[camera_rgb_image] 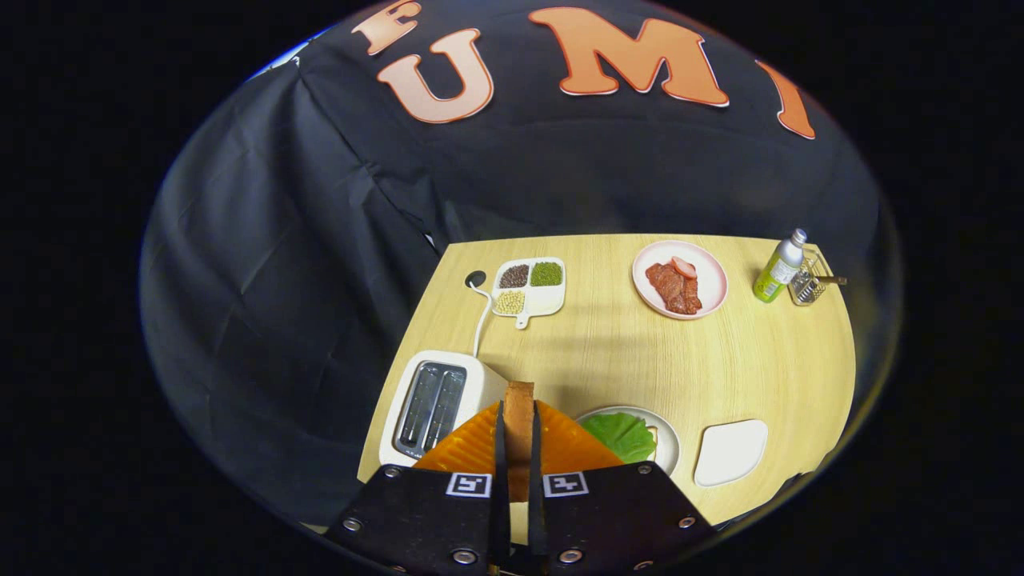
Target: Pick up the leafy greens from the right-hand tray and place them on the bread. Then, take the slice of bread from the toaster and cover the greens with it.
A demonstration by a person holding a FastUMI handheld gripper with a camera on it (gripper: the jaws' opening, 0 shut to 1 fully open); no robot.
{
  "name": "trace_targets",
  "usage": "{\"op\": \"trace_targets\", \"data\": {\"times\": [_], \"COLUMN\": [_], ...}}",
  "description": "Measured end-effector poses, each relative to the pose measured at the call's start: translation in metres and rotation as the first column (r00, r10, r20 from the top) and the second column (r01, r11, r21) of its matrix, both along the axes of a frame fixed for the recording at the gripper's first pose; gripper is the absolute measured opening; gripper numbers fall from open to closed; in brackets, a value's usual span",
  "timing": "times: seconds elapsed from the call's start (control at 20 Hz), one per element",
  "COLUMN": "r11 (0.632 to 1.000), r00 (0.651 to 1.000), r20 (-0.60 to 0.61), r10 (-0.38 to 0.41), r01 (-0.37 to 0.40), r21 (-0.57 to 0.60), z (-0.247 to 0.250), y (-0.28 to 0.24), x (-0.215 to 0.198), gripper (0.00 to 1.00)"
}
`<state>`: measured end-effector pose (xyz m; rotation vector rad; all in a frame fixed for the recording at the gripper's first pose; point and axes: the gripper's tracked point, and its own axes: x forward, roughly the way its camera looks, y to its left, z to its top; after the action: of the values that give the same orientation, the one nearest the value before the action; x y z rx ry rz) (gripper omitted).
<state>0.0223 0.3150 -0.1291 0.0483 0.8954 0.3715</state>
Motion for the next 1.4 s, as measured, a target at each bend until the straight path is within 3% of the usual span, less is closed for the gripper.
{"op": "trace_targets", "data": {"times": [0.95,1.4], "r11": [0.996,0.997], "r00": [0.974,0.972], "r20": [-0.225,-0.235], "r10": [-0.040,0.003], "r01": [0.058,0.016], "r21": [0.073,0.077], "z": [-0.135,-0.156], "y": [-0.067,-0.082], "x": [-0.005,0.001], "gripper": [0.09,0.09]}}
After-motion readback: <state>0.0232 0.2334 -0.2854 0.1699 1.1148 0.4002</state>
